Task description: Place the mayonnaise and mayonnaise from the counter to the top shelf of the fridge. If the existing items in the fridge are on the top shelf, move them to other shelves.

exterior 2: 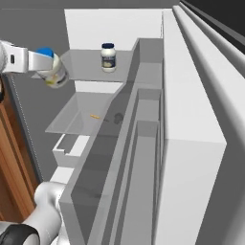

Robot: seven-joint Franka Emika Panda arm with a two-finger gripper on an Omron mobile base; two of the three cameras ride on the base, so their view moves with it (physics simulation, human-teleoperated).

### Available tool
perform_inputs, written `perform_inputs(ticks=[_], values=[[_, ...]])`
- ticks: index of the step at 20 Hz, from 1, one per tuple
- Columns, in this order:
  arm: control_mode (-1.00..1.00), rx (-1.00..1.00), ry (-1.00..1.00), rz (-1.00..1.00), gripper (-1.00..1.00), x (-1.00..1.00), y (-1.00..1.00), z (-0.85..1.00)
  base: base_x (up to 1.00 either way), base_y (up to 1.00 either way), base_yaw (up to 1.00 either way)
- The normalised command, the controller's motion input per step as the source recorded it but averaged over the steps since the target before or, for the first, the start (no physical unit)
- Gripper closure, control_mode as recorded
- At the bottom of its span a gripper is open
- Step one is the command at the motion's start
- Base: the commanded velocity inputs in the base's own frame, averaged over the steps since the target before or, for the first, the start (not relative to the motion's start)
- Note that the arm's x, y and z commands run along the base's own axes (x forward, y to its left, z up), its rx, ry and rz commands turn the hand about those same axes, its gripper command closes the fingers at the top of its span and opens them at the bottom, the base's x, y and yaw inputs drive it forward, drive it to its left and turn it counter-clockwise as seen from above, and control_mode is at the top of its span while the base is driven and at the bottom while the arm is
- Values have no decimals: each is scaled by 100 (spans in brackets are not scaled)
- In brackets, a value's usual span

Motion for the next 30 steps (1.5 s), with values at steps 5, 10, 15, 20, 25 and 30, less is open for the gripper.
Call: perform_inputs(ticks=[5,10,15,20,25,30], values=[[-100,0,-1,6,100,75,-5,0,0,0,0],[-100,0,0,5,100,55,-3,0,0,0,0],[-100,0,1,2,100,59,0,0,0,0,0],[-100,0,7,0,100,48,3,0,0,0,0],[-100,0,11,0,100,50,7,0,0,0,0],[-100,0,8,0,100,56,13,0,0,0,0]])
